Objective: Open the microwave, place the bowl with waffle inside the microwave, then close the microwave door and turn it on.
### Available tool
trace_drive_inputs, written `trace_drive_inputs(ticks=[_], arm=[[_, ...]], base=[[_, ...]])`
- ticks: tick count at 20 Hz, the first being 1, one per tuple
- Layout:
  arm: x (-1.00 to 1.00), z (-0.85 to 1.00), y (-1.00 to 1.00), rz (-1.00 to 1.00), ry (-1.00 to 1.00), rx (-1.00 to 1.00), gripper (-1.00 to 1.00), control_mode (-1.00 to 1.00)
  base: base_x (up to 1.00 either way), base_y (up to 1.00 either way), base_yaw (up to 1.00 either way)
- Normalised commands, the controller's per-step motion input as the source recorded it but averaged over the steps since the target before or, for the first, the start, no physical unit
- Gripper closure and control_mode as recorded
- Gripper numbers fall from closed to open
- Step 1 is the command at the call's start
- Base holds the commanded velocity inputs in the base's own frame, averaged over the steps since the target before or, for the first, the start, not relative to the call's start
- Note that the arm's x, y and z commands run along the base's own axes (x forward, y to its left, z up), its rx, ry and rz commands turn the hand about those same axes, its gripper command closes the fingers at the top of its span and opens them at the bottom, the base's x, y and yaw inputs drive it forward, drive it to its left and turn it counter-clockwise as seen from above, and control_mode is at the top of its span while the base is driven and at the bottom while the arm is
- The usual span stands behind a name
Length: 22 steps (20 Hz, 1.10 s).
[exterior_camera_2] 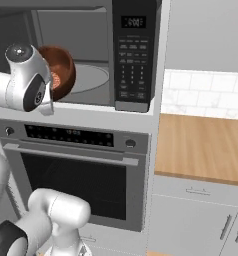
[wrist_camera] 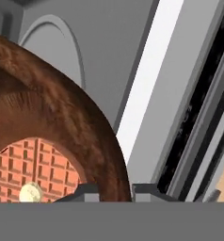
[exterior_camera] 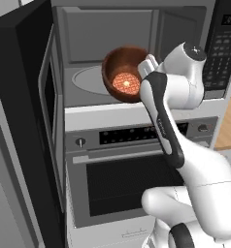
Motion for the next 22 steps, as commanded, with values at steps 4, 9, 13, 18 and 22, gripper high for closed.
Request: trace_drive_inputs(ticks=[4,9,13,18,22], arm=[[0.58,0.07,0.03,-0.03,0.03,0.02,1.0,-1.0],[0.41,0.0,0.01,-0.01,0.02,0.0,1.0,-1.0],[0.16,0.02,0.0,-0.07,0.0,0.0,1.0,-1.0],[0.0,0.02,0.0,-0.13,0.0,0.02,1.0,-1.0],[0.0,0.0,0.0,-0.15,0.0,0.01,1.0,-1.0]], base=[[0.0,0.0,0.0],[0.0,0.0,0.0],[0.0,0.0,0.0],[0.0,0.0,0.0],[0.0,0.0,0.0]])
